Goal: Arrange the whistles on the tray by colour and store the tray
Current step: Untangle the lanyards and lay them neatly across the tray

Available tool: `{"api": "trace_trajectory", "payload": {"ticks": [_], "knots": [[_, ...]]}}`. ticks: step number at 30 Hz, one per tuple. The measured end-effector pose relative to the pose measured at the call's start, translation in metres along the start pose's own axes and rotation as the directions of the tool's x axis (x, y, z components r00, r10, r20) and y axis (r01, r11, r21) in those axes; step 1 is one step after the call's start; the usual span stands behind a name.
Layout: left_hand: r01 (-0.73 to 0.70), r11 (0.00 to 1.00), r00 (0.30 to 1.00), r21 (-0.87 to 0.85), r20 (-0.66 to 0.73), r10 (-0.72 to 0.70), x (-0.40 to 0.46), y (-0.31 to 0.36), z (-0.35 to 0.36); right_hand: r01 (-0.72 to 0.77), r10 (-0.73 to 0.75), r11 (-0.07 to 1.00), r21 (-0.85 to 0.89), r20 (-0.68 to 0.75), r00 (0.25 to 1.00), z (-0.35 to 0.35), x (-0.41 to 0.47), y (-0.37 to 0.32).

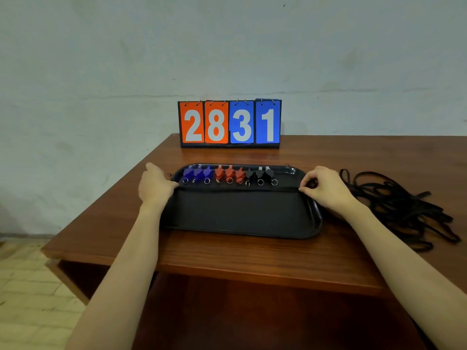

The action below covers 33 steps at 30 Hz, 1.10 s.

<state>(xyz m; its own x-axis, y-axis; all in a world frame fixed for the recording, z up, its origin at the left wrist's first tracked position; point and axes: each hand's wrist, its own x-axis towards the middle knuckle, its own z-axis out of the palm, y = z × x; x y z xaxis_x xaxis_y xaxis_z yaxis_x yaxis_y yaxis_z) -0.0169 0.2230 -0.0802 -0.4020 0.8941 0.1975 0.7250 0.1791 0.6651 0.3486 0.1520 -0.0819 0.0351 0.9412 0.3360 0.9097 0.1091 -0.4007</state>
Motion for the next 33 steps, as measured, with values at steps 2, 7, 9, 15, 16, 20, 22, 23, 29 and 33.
{"api": "trace_trajectory", "payload": {"ticks": [2,7,9,15,16,20,22,23,29,33], "knots": [[-0.013,0.999,0.999,0.033,-0.051,0.014,0.0,0.001,0.001,0.009,-0.009,1.0,-0.009,-0.005,1.0,0.0,0.0,0.001],[-0.171,0.975,0.966,0.144,-0.17,0.195,-0.009,0.009,0.0,0.073,-0.061,0.992,0.101,-0.112,0.992,-0.017,-0.003,0.0],[-0.273,0.953,0.943,0.131,-0.159,0.292,-0.013,0.016,0.001,0.0,0.041,0.979,0.204,-0.201,0.979,-0.03,-0.003,0.004],[-0.57,0.818,0.811,-0.082,0.105,0.576,-0.04,0.065,0.011,-0.256,0.282,0.953,0.16,-0.17,0.944,-0.052,-0.001,0.042],[-0.613,0.783,0.774,-0.105,0.12,0.622,-0.047,0.076,0.014,-0.268,0.284,0.954,0.135,-0.123,0.951,-0.054,-0.001,0.045],[-0.737,0.66,0.642,-0.145,0.158,0.75,-0.068,0.117,0.033,-0.255,0.255,0.966,0.034,0.023,0.967,-0.05,0.0,0.051],[-0.768,0.623,0.599,-0.152,0.175,0.781,-0.072,0.137,0.042,-0.236,0.236,0.972,0.003,0.01,0.972,-0.045,0.001,0.05],[-0.775,0.612,0.585,-0.157,0.189,0.789,-0.074,0.146,0.047,-0.221,0.221,0.975,-0.02,-0.007,0.975,-0.042,0.003,0.05],[-0.794,0.58,0.532,-0.181,0.255,0.807,-0.085,0.178,0.07,-0.251,0.249,0.965,-0.078,-0.035,0.968,-0.034,0.006,0.049],[-0.802,0.555,0.507,-0.22,0.24,0.828,-0.094,0.176,0.084,-0.279,0.28,0.956,-0.094,0.001,0.96,-0.033,0.01,0.052]]}}
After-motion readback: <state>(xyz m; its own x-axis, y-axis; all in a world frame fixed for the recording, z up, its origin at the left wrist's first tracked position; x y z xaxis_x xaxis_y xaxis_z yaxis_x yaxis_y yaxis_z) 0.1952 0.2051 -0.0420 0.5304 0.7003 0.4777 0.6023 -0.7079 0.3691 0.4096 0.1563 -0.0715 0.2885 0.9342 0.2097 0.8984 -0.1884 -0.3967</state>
